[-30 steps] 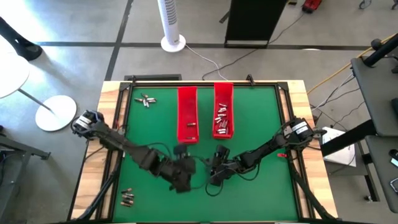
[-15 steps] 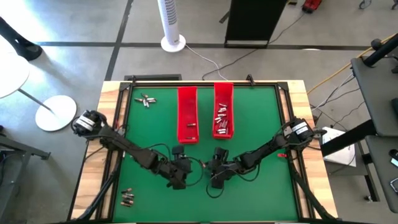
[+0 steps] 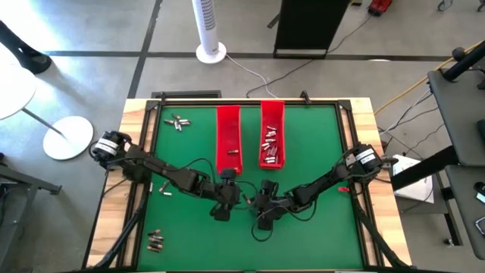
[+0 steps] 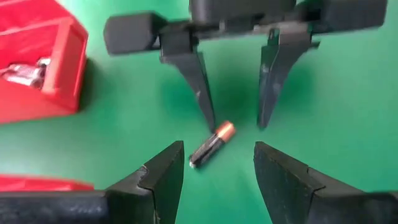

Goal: Sort batteries
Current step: Put the black battery into the left red bin

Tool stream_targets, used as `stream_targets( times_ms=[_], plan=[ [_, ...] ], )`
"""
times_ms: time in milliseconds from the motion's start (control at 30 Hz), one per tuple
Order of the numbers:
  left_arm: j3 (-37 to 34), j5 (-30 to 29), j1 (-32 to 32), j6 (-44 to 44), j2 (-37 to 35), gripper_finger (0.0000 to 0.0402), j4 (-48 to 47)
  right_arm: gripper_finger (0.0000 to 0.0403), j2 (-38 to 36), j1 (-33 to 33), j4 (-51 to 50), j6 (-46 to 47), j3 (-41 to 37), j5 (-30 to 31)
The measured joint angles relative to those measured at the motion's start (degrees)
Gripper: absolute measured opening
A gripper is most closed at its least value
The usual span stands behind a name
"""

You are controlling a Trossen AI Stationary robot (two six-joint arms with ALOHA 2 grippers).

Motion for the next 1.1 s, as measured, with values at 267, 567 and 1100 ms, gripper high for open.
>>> stream_targets(
  times_ms=[267,567,1100],
  plan=[
    [6.07,6.66,2.8,3.36,6.98,0.0174,-1.66,0.0203,0.0,0.02,0.05,-0.13,0.0,0.06],
    [16.05,8.03,4.29,6.41,15.21,0.0157,-13.47,0.0203,-0.02,0.02,-0.29,-0.31,0.04,-0.9],
    [18.07,8.0,3.6,0.26,18.9,0.0145,-18.03,0.0203,-5.2,1.27,-8.91,-4.03,-0.12,-2.78]
  ],
)
